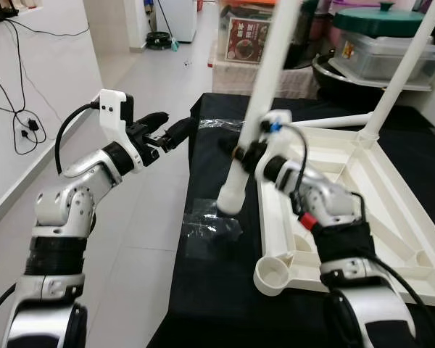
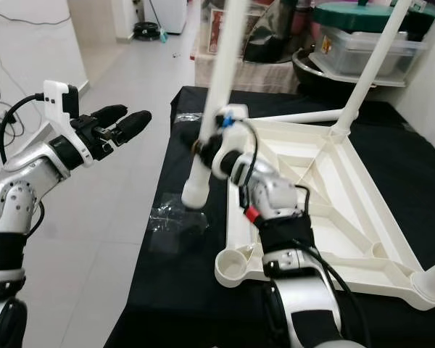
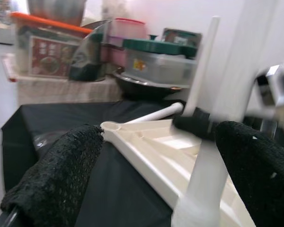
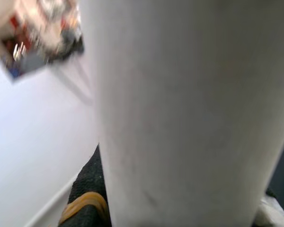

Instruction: Building children table

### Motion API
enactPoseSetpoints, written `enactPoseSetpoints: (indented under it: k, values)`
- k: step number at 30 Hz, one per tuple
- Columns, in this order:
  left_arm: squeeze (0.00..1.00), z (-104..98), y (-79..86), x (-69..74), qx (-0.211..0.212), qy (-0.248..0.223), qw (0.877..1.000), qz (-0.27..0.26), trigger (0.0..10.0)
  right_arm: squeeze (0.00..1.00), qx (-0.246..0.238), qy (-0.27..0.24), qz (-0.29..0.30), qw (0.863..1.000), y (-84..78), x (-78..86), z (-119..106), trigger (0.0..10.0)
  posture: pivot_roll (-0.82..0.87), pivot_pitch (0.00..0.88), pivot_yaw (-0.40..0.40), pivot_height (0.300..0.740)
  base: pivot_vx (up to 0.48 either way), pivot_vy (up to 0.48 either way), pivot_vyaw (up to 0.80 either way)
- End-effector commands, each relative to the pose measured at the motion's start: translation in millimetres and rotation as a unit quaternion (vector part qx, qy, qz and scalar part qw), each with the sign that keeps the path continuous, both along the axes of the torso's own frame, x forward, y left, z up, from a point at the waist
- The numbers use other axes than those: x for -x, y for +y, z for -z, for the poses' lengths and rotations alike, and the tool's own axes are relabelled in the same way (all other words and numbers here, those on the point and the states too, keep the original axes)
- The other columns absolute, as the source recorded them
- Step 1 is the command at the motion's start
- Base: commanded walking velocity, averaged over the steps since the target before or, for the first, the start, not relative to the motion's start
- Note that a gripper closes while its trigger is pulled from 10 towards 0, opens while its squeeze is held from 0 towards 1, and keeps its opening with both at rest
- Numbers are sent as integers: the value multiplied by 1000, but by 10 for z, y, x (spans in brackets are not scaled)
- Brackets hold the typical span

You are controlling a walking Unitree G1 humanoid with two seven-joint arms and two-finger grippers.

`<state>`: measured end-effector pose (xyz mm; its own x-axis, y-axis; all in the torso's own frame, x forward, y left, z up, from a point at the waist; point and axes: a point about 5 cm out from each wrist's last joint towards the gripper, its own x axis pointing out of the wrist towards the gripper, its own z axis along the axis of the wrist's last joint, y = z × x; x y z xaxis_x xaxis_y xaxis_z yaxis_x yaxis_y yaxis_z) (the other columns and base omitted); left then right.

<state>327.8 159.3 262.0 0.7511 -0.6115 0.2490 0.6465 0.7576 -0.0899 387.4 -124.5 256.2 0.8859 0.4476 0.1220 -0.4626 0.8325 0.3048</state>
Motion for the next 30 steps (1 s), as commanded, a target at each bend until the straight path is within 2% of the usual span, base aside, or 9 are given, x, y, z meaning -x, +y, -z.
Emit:
enactPoseSetpoints:
  k: [1,3,6,9,11,16,19,22,30]
  values:
    - [0,124,-86,63,-29,16,999,3,10000,0,-32,-19,22,999,-41,0,-89,0,69,0,-69,740,0,0,0]
    - [0,124,-86,63,-29,16,999,3,10000,0,-32,-19,22,999,-41,0,-89,0,69,0,-69,740,0,0,0]
    - [0,508,-308,215,-99,30,995,6,10000,0,-60,-38,22,997,18,84,-142,0,67,0,-73,740,0,0,0]
    - [0,592,-362,246,-111,31,993,6,10000,0,-63,-41,17,997,51,116,-137,0,67,0,-76,740,0,0,0]
    - [0,712,-457,280,-145,13,989,2,10000,0,-67,-44,4,997,144,184,-101,0,64,0,-74,740,0,0,0]
    - [0,761,-499,295,-159,8,987,-1,10000,0,-73,-42,-2,996,186,208,-85,0,65,0,-74,740,0,0,0]
    - [0,826,-565,302,-193,-17,981,-20,10000,0,-78,-47,-30,995,315,293,-54,0,60,0,-78,740,0,0,0]
    - [0,793,-560,261,-201,-32,978,-42,10000,0,-75,-47,-49,995,395,345,-22,0,60,0,-80,740,0,0,0]
    - [0,797,-550,233,-216,-43,974,-58,10000,0,-76,-42,-71,994,497,438,-2,0,56,0,-79,740,0,0,0]
